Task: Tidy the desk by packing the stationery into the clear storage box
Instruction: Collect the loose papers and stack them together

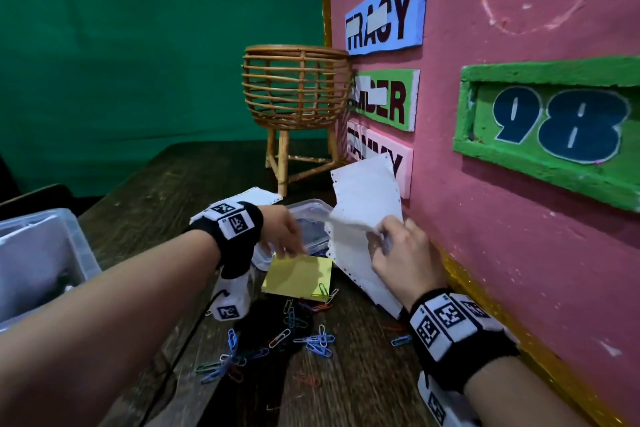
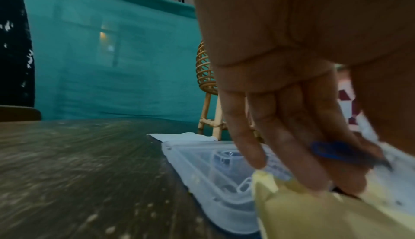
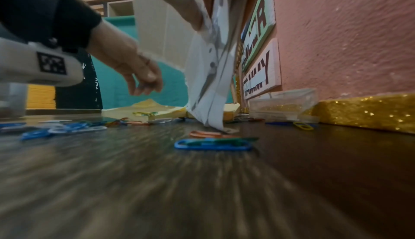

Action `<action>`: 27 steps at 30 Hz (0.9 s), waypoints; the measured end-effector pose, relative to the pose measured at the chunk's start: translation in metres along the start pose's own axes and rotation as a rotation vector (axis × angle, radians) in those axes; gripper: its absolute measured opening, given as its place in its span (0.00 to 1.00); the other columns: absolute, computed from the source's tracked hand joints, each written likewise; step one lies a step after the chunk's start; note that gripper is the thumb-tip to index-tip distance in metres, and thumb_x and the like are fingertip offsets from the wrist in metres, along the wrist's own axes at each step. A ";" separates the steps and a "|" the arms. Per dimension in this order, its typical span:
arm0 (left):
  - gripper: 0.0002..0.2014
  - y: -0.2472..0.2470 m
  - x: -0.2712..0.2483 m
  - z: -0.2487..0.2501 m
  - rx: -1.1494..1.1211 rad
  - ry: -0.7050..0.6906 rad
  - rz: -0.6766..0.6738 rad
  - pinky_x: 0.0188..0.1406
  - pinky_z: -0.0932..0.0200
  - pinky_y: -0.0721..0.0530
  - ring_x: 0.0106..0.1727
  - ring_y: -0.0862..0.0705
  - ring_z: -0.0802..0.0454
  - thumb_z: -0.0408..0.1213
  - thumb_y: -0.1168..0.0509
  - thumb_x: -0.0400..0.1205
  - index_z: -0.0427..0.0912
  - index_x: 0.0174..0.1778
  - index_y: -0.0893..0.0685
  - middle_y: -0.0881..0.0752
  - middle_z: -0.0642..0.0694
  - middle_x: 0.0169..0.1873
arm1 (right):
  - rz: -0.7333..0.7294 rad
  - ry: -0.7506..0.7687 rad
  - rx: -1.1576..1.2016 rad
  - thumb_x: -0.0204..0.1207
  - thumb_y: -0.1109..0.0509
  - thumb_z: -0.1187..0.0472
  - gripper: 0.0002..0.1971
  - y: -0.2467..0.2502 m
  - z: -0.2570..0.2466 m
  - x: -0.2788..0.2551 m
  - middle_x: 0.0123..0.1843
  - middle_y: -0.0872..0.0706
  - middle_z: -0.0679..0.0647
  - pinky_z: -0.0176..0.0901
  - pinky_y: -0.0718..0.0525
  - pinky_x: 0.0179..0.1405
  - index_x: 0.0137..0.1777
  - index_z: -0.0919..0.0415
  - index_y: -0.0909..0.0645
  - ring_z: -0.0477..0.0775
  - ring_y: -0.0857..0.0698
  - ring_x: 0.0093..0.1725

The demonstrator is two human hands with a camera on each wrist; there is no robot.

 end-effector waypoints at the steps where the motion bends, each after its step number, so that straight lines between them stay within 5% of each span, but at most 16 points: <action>1: 0.11 0.000 0.004 -0.007 0.012 0.023 0.006 0.30 0.67 0.18 0.31 0.16 0.59 0.44 0.30 0.77 0.41 0.49 0.13 0.12 0.49 0.36 | 0.023 0.008 -0.001 0.78 0.37 0.55 0.08 0.000 -0.001 0.001 0.41 0.24 0.56 0.48 0.21 0.41 0.46 0.60 0.22 0.63 0.18 0.45; 4: 0.10 0.015 0.016 -0.023 0.111 0.084 0.274 0.37 0.61 0.17 0.42 0.12 0.50 0.44 0.30 0.76 0.44 0.49 0.12 0.10 0.46 0.47 | 0.066 0.010 0.005 0.79 0.39 0.56 0.09 -0.002 -0.002 0.008 0.43 0.22 0.59 0.44 0.29 0.37 0.49 0.61 0.24 0.64 0.18 0.44; 7: 0.17 0.030 0.033 -0.062 0.296 0.282 0.473 0.59 0.55 0.18 0.61 0.16 0.42 0.41 0.37 0.77 0.42 0.61 0.17 0.15 0.47 0.58 | 0.046 0.056 -0.007 0.80 0.40 0.56 0.07 -0.007 -0.004 0.013 0.46 0.21 0.59 0.43 0.31 0.37 0.49 0.60 0.26 0.64 0.18 0.46; 10: 0.19 0.029 0.058 -0.105 0.356 0.423 0.425 0.67 0.51 0.22 0.66 0.20 0.39 0.38 0.40 0.79 0.39 0.66 0.22 0.19 0.39 0.65 | 0.032 0.081 -0.051 0.81 0.42 0.55 0.07 -0.011 -0.006 0.017 0.42 0.27 0.54 0.43 0.34 0.36 0.50 0.59 0.27 0.61 0.20 0.44; 14: 0.12 0.032 0.081 -0.141 0.365 0.471 0.391 0.56 0.56 0.23 0.63 0.18 0.39 0.39 0.41 0.82 0.36 0.55 0.21 0.18 0.35 0.63 | 0.025 0.080 -0.046 0.81 0.42 0.55 0.06 -0.014 -0.007 0.023 0.40 0.31 0.51 0.43 0.33 0.35 0.46 0.56 0.31 0.59 0.26 0.38; 19: 0.27 0.041 0.095 -0.153 0.233 0.454 0.415 0.73 0.54 0.31 0.76 0.30 0.40 0.42 0.42 0.85 0.36 0.78 0.39 0.33 0.36 0.77 | -0.018 0.103 -0.069 0.82 0.44 0.54 0.06 -0.020 -0.009 0.029 0.42 0.31 0.50 0.42 0.34 0.37 0.46 0.53 0.35 0.58 0.26 0.40; 23: 0.31 0.041 0.114 -0.164 0.161 0.395 0.416 0.78 0.56 0.36 0.80 0.35 0.43 0.40 0.42 0.84 0.41 0.81 0.46 0.39 0.41 0.81 | 0.001 0.112 -0.089 0.81 0.43 0.54 0.08 -0.024 -0.011 0.034 0.41 0.31 0.51 0.41 0.33 0.37 0.51 0.58 0.28 0.60 0.19 0.45; 27: 0.26 0.036 0.114 -0.153 0.124 0.408 0.275 0.74 0.56 0.33 0.79 0.33 0.42 0.32 0.42 0.84 0.36 0.80 0.39 0.35 0.37 0.79 | 0.002 0.105 -0.089 0.81 0.42 0.54 0.08 -0.027 -0.011 0.037 0.40 0.31 0.50 0.41 0.33 0.37 0.50 0.58 0.27 0.57 0.23 0.40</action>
Point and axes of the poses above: each hand's wrist, its own x-axis towards the middle knuckle, its own y-axis out of the back of the hand, z = x × y, the point moved 3 cm from there along x, towards the middle knuckle
